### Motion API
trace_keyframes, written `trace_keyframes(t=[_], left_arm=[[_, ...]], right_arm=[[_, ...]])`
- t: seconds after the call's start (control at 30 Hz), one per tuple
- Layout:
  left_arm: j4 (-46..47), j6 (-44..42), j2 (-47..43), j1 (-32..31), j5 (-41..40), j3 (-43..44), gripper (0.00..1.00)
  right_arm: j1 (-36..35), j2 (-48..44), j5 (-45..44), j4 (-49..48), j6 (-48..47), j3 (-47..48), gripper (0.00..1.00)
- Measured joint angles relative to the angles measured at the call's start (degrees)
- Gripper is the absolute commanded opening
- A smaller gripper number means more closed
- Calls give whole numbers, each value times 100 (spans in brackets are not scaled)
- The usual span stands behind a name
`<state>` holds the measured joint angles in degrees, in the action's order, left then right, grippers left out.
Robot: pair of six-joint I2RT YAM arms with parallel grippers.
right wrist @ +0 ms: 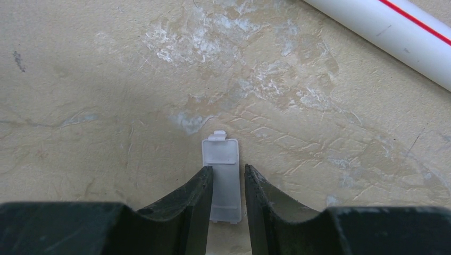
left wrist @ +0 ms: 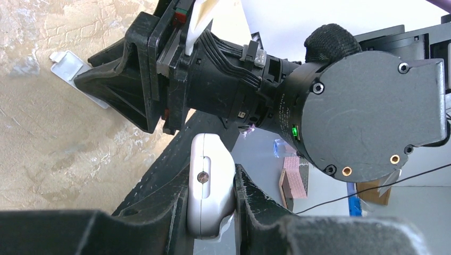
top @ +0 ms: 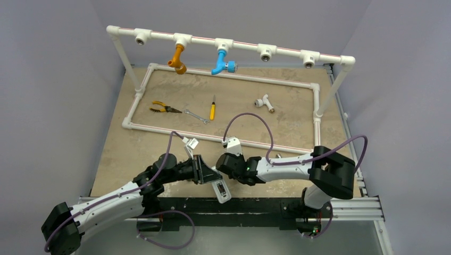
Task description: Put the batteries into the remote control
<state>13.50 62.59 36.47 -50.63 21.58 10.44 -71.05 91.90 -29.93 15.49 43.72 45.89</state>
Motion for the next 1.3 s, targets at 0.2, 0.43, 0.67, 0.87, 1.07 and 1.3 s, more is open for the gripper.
trace_keyframes(t=[0.2,0.43,0.67,0.87,1.07,1.3], left_arm=[[-4,2,-24,0,-2,0,0],[-457,-31,-614,0,-83,66,0],[-1257,-236,-1648,81,-428,494,0],[-1718,-240,-2140,417,-575,525,0],[-1991,-240,-2216,756,-544,525,0],[-2203,-282,-2262,815,-535,549,0]], right_arm=[[-20,-210,-24,-127,109,-155,33],[-13,-581,313,-199,116,-459,39],[275,-1182,922,-855,173,-1095,41],[522,-1467,1384,-1178,210,-1410,41],[551,-1423,1482,-1217,138,-1399,41],[549,-1054,1622,-1384,42,-1150,41]])
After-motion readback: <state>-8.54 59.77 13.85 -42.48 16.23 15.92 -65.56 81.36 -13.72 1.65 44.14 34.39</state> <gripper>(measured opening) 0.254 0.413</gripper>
